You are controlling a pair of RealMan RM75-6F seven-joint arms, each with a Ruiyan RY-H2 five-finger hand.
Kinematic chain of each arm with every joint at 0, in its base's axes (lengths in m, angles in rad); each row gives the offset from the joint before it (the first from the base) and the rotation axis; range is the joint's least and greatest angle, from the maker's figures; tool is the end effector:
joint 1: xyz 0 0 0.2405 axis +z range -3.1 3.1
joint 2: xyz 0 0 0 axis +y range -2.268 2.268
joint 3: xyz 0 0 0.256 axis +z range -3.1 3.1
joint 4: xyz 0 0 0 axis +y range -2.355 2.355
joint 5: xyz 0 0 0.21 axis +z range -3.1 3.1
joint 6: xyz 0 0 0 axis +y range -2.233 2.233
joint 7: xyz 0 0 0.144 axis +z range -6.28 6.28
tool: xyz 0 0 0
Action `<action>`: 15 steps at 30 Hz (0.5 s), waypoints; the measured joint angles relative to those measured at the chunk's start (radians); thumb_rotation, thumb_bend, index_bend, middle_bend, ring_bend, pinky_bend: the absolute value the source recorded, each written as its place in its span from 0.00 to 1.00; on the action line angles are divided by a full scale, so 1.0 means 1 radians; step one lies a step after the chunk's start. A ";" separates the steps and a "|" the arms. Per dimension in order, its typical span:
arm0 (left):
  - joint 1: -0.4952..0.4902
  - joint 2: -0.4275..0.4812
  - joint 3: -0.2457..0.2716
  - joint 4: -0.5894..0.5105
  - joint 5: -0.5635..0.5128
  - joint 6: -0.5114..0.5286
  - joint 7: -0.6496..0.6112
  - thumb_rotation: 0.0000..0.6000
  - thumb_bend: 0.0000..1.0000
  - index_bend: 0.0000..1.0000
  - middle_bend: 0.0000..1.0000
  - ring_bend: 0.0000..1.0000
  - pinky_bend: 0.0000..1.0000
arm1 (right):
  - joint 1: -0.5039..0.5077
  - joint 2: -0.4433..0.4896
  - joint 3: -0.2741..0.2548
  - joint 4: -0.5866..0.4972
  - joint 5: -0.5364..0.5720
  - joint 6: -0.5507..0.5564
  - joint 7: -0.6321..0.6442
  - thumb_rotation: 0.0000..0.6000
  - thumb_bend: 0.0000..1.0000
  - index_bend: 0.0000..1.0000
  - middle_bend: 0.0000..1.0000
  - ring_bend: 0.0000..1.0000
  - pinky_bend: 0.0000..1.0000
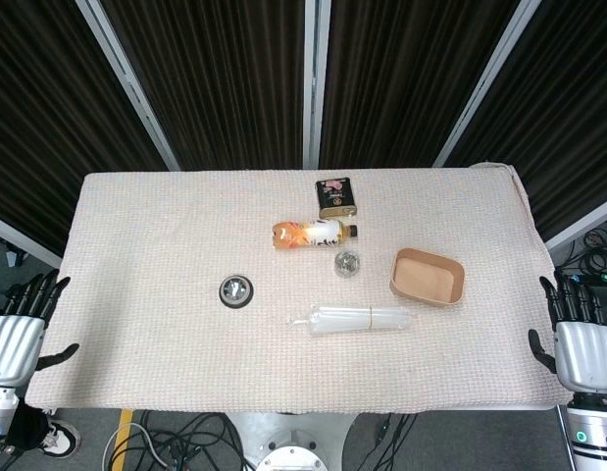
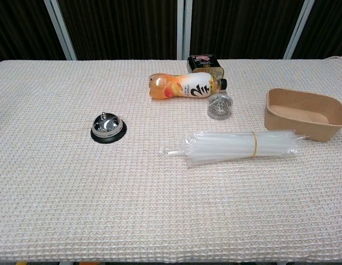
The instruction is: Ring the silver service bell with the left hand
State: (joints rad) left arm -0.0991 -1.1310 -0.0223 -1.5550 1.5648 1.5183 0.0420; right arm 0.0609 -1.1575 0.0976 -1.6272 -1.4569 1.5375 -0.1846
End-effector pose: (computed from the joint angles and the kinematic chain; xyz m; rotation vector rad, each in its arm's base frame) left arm -0.3104 0.1802 0.1575 -1.4674 -0.7951 -0.8881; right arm -0.3083 -0.1824 0.1615 1.3192 -0.7723 0.8241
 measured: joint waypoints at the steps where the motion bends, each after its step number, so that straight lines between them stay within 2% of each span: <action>1: 0.000 -0.001 -0.001 0.001 -0.004 -0.002 -0.001 1.00 0.00 0.06 0.02 0.00 0.12 | -0.001 0.003 0.000 -0.002 -0.002 0.002 0.005 1.00 0.30 0.00 0.00 0.00 0.00; 15: -0.002 0.003 -0.006 -0.007 0.005 0.006 -0.010 1.00 0.00 0.06 0.02 0.00 0.13 | 0.000 0.005 0.000 0.016 -0.013 -0.004 0.048 1.00 0.30 0.00 0.00 0.00 0.00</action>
State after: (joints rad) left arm -0.1014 -1.1277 -0.0279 -1.5617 1.5694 1.5244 0.0321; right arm 0.0613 -1.1522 0.0974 -1.6115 -1.4701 1.5331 -0.1364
